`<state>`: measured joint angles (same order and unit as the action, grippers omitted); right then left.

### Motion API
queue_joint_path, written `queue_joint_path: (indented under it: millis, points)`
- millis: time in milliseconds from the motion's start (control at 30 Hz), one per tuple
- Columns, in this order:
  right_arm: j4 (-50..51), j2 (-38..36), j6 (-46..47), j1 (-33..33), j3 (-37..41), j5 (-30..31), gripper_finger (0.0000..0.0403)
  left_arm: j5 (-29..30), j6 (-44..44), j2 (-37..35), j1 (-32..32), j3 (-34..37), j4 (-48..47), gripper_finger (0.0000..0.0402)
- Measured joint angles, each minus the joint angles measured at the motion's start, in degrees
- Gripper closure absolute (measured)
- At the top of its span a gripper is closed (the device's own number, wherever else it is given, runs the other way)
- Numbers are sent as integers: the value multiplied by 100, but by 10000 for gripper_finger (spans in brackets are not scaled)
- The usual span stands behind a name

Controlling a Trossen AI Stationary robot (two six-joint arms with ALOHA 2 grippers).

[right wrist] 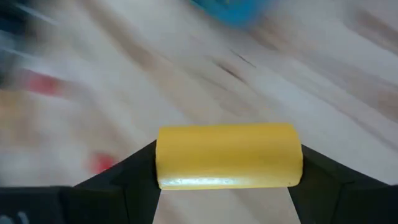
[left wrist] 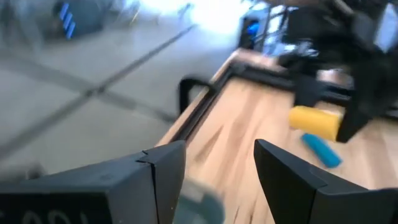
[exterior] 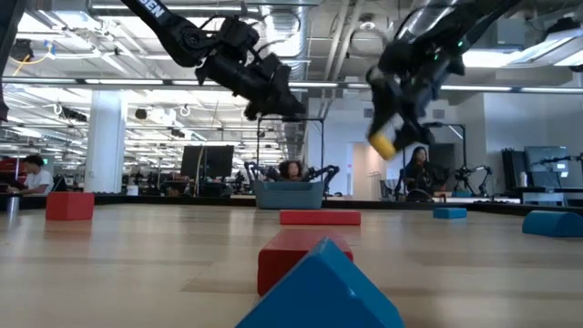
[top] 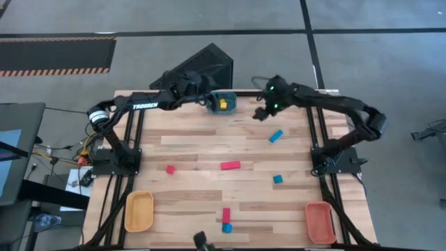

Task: Sort & place blocks by color
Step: Put the yellow block into the blue bin

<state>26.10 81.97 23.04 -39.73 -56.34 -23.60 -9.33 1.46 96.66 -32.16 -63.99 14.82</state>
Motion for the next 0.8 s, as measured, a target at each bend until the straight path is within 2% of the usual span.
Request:
queue_joint_path:
  millis: [133,333,567,700,800]
  points:
    - [-1160,-362,750,-112,-2,-1166,108,-423,681,0,354,2,946,221]
    - [-2539,-391,1783,-72,-4,-2079,108,-584,1342,0,895,0,1831,221]
    - [-4242,-95,2951,226,-4,-2457,108,-111,1356,0,1140,0,1686,209]
    - [-4412,103,3099,378,-7,-2457,108,389,1300,0,1228,0,1761,182]
    - [-4428,286,3124,472,-7,-2406,107,441,1304,0,1228,2,1722,170]
